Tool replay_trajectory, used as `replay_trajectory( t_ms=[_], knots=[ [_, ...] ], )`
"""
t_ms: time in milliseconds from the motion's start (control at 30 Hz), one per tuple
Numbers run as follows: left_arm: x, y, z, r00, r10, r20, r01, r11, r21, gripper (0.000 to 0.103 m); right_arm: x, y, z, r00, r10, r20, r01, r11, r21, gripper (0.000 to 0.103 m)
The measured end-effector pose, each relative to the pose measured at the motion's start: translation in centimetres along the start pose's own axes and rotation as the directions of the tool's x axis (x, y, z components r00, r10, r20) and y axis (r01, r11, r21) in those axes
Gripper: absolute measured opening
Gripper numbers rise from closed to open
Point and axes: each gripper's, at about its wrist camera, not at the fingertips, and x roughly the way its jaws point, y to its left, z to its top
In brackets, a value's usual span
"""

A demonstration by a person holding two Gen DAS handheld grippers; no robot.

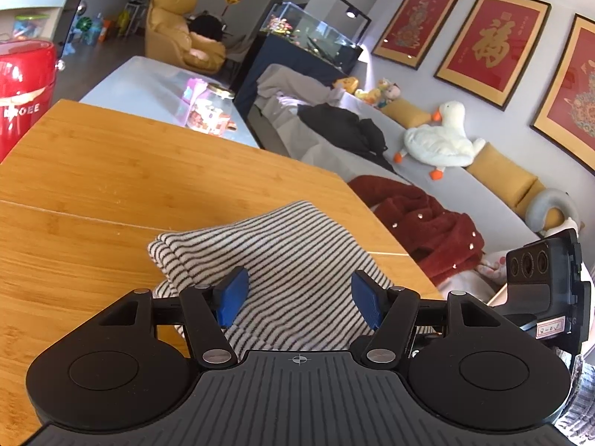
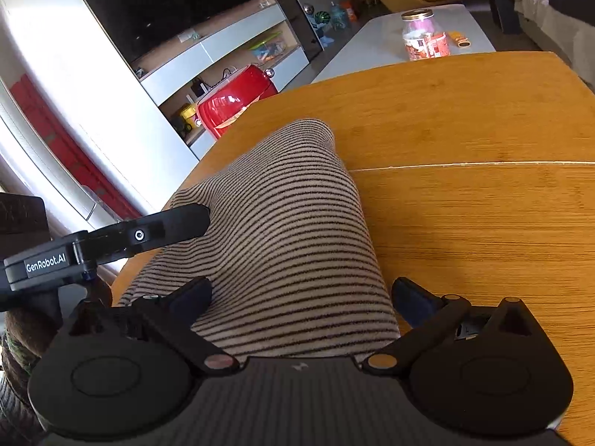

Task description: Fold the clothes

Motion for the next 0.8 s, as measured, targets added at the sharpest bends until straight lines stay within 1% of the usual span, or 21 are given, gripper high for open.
replay_trajectory(
  t_ms=[167, 200, 233, 267, 300, 333, 367, 400, 433, 467, 500, 533, 567, 633, 667, 700, 733, 767, 800],
  knots=[
    [-0.6, -0.1, 0.1, 1.0, 0.011, 0.008, -0.011, 0.999, -0.03, 0.067, 0.2, -0.2, -0.2, 0.998, 0.066, -0.021, -0.066, 0.997, -0.028, 0.103],
    [-1.0, -0.3, 0.2, 1.0, 0.02, 0.013, -0.019, 0.999, -0.035, 0.068, 0.0, -0.3, -0.2, 0.998, 0.067, -0.022, -0.068, 0.997, -0.028, 0.103],
    [-1.6, -0.8, 0.2, 0.999, 0.036, 0.02, -0.035, 0.999, -0.031, 0.074, -0.2, -0.4, -0.2, 0.998, 0.065, -0.018, -0.066, 0.997, -0.03, 0.103],
    [-2.4, -1.3, 0.1, 0.998, 0.051, 0.03, -0.05, 0.999, -0.022, 0.078, -0.7, -0.4, -0.4, 0.999, 0.051, 0.007, -0.05, 0.997, -0.05, 0.103],
    [-3.2, -1.8, -0.1, 0.997, 0.061, 0.045, -0.061, 0.998, -0.003, 0.083, -1.6, 0.1, -0.7, 0.998, 0.026, 0.056, -0.02, 0.994, -0.107, 0.103],
    [-4.2, -2.2, -0.3, 0.996, 0.07, 0.058, -0.071, 0.997, 0.017, 0.086, -2.5, 0.7, -1.1, 0.994, -0.002, 0.109, 0.021, 0.985, -0.173, 0.103],
    [-5.2, -2.6, -0.6, 0.995, 0.077, 0.066, -0.079, 0.996, 0.036, 0.087, -3.6, 1.8, -1.8, 0.984, -0.037, 0.173, 0.083, 0.96, -0.268, 0.102],
    [-6.0, -2.7, -1.0, 0.994, 0.084, 0.067, -0.087, 0.995, 0.046, 0.087, -4.6, 2.9, -2.6, 0.971, -0.062, 0.23, 0.144, 0.922, -0.359, 0.098],
    [-6.6, -2.5, -1.3, 0.994, 0.094, 0.064, -0.097, 0.994, 0.045, 0.087, -5.3, 3.9, -3.3, 0.965, -0.063, 0.256, 0.171, 0.89, -0.423, 0.091],
    [-7.1, -2.1, -1.7, 0.993, 0.106, 0.055, -0.108, 0.994, 0.033, 0.087, -6.0, 4.8, -3.8, 0.967, -0.04, 0.253, 0.158, 0.871, -0.466, 0.075],
    [-7.6, -1.7, -2.1, 0.992, 0.118, 0.046, -0.119, 0.993, 0.02, 0.086, -6.7, 5.6, -4.4, 0.968, -0.016, 0.249, 0.145, 0.85, -0.507, 0.063],
    [-8.0, -1.3, -2.5, 0.991, 0.129, 0.037, -0.129, 0.992, 0.003, 0.085, -7.4, 6.4, -4.8, 0.971, 0.014, 0.238, 0.12, 0.834, -0.538, 0.06],
    [-8.3, -0.7, -2.9, 0.991, 0.133, 0.025, -0.132, 0.991, -0.025, 0.083, -7.7, 6.8, -5.0, 0.976, 0.058, 0.21, 0.068, 0.835, -0.546, 0.06],
    [-8.7, 0.4, -3.7, 0.993, 0.115, 0.003, -0.115, 0.99, -0.083, 0.076, -7.6, 7.7, -5.6, 0.981, 0.116, 0.155, -0.006, 0.817, -0.577, 0.061],
    [-8.9, 0.8, -4.1, 0.995, 0.096, -0.005, -0.095, 0.989, -0.109, 0.075, -7.6, 8.1, -5.9, 0.981, 0.145, 0.126, -0.043, 0.806, -0.591, 0.065],
    [-8.8, 1.0, -4.5, 0.997, 0.077, -0.01, -0.078, 0.989, -0.122, 0.073, -7.5, 8.5, -6.2, 0.98, 0.173, 0.097, -0.08, 0.793, -0.603, 0.073],
    [-8.7, 1.1, -4.8, 0.998, 0.058, -0.014, -0.06, 0.989, -0.136, 0.071, -7.3, 8.9, -6.5, 0.98, 0.187, 0.072, -0.104, 0.78, -0.617, 0.074],
    [-8.6, 1.2, -5.0, 0.999, 0.042, -0.019, -0.044, 0.988, -0.145, 0.069, -6.7, 9.2, -7.0, 0.985, 0.163, 0.06, -0.088, 0.766, -0.636, 0.074],
    [-8.3, 1.1, -5.2, 0.999, 0.032, -0.026, -0.035, 0.989, -0.141, 0.065, -6.2, 9.5, -7.3, 0.99, 0.128, 0.061, -0.057, 0.754, -0.655, 0.065]
  ],
)
